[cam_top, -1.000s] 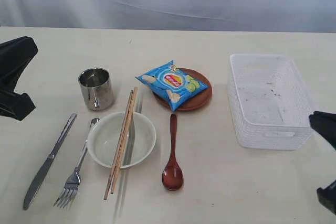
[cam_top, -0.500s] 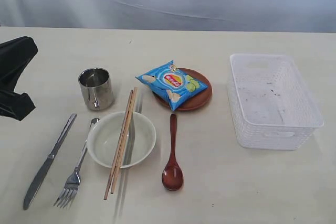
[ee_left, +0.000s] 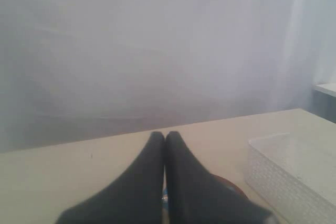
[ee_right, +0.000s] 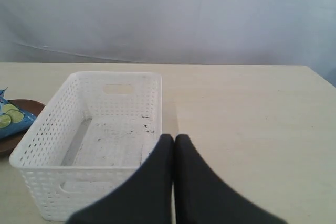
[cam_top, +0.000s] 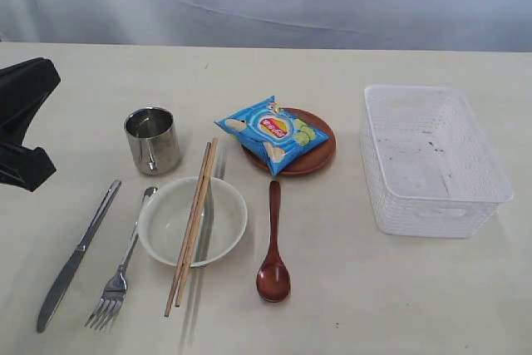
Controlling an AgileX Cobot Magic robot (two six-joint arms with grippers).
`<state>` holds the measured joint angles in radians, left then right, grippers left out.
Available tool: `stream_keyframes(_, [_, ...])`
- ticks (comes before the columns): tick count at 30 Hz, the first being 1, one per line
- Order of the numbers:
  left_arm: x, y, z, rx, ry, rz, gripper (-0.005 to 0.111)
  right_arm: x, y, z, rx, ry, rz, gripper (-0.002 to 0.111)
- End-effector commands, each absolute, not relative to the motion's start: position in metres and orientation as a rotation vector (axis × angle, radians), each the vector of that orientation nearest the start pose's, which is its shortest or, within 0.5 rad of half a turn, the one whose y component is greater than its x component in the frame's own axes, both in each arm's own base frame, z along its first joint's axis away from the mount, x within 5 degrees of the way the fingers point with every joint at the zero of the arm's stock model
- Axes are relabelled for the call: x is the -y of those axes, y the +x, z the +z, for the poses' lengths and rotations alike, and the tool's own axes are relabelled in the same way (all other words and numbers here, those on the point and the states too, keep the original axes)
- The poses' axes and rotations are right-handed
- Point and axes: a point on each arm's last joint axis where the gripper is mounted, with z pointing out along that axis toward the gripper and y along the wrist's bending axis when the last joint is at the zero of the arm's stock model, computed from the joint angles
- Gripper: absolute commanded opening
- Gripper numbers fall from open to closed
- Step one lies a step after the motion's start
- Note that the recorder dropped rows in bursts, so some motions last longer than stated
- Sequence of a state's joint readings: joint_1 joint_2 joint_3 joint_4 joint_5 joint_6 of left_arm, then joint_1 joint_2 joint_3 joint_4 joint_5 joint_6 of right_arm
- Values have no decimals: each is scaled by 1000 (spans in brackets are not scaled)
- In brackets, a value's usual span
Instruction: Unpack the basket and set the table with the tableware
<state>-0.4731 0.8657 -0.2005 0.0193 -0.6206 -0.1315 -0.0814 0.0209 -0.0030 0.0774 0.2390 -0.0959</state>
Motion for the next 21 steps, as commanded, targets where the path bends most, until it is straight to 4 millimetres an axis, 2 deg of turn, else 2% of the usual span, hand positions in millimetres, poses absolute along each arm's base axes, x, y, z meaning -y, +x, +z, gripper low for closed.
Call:
stream_keyframes(1, [73,140,247,-1519,292,-475,0,3,56,190,-1740,49,-59,0])
stream_keyframes(12, [72,139,248,-1519,290,-466,0,3,56,190,-1740,49,-59,0])
stream_keyframes(16, [43,119,241,-1691,210,-341,0,3,56,190,-1740,58,-52,0])
stream_keyframes(20, [23,93,236,-1573,62,-316,0,3,56,190,-1740,58,-52,0])
stream_keyframes(21, [18,85,228,-1544,32,-297,0,3,56,191,-1737,62,-48,0])
